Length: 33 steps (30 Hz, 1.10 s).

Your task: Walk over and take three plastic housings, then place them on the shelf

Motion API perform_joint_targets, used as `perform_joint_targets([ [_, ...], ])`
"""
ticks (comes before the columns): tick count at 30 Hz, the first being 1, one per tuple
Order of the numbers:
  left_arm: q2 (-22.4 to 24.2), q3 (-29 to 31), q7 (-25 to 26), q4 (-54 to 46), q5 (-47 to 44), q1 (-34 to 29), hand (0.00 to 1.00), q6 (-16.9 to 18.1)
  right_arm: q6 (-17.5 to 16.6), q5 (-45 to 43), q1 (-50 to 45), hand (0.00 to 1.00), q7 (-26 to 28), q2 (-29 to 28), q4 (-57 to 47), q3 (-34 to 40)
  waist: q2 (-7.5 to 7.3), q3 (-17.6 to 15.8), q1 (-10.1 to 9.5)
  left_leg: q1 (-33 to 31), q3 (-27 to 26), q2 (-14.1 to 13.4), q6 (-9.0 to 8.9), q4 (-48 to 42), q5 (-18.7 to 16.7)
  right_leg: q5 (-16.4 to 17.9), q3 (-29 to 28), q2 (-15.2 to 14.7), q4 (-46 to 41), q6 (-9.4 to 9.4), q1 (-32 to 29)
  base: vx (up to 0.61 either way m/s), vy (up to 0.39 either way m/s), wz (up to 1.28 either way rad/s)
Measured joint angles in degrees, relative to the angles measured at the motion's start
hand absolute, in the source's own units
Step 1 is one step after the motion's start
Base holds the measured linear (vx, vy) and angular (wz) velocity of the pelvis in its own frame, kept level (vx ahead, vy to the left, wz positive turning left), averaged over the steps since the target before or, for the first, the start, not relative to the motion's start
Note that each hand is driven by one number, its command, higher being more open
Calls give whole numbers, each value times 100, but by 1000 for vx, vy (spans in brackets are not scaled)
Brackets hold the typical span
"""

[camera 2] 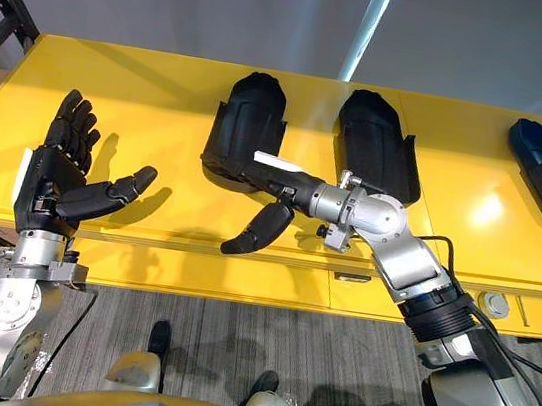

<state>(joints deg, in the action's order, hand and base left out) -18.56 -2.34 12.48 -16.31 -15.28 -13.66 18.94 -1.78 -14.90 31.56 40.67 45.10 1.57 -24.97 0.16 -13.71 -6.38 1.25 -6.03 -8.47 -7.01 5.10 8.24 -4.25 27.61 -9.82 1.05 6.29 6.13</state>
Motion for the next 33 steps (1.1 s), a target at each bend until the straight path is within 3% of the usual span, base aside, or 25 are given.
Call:
perform_joint_targets([
  [9,0,0,-16,0,2,0,100,0,-39,23,-101,100,-59,0,0,0,5,26,6,4,0,1,0,0,1,0,-1,-1,-1,0,1,0,0,0],
  [16,1,-9,-18,3,3,-2,100,7,-350,94,-155,100,-595,10,2,50,9,32,22,7,-3,1,3,0,4,-1,-5,-2,-3,0,1,0,0,0],
  [20,29,-50,-19,19,13,-15,100,98,-887,-66,-146,100,-1003,5,-7,765,56,76,12,-4,-2,4,4,1,5,-2,-4,-5,0,3,-7,0,0,0],
  [24,116,-75,-48,20,12,-46,100,109,-1097,-243,-137,100,-1517,-117,-383,1708,158,153,31,-13,-2,4,4,1,5,-2,-5,-1,13,3,-16,0,0,0],
  [29,298,-242,-121,19,17,-55,100,115,-1405,-242,-426,100,-2341,-954,-1222,2752,246,315,75,-58,-69,-1,3,0,4,-8,-87,0,13,6,-114,7,-5,-7],
  [33,303,-378,-46,18,279,-110,100,114,-1681,-105,-1456,100,-3182,-1794,-1715,3225,245,321,226,-36,-130,-3,5,2,-1,-5,-139,-4,12,10,-128,-8,-2,-5],
])
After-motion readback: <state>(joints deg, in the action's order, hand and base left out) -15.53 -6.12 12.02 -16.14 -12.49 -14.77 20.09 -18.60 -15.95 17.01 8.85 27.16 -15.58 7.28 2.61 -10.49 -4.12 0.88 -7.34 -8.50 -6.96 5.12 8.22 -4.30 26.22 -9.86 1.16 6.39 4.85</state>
